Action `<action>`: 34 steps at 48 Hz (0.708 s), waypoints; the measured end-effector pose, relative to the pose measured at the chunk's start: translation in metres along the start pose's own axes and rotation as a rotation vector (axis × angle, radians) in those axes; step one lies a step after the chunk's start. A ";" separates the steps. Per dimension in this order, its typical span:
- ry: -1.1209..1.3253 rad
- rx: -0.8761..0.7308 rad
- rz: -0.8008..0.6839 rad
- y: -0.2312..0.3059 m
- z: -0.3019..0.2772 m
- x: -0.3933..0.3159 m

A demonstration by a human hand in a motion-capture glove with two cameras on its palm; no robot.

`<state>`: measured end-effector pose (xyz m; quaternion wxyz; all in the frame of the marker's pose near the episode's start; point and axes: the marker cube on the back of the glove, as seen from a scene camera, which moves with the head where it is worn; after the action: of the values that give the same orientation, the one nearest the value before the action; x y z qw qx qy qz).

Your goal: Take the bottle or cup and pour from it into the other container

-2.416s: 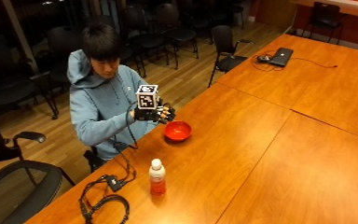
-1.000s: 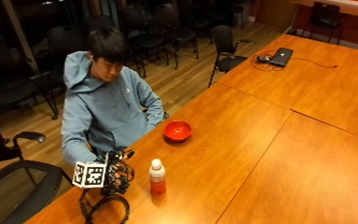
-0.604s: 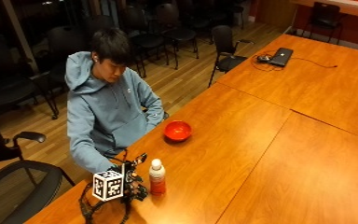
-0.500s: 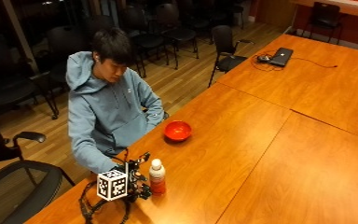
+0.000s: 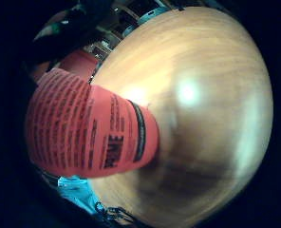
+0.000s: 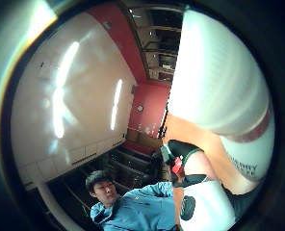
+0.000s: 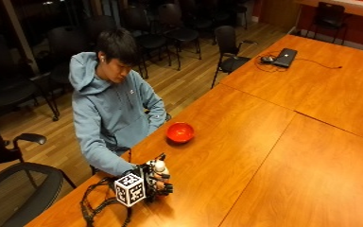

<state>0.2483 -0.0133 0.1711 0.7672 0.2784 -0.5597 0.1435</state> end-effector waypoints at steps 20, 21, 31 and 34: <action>-0.056 0.118 -0.023 -0.007 0.031 -0.003; -0.056 0.119 -0.022 -0.007 0.032 -0.004; -0.011 0.088 -0.009 -0.013 0.043 -0.022; 0.028 0.053 -0.034 -0.013 0.048 -0.036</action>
<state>0.2056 -0.0482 0.1442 0.7696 0.3059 -0.5403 0.1490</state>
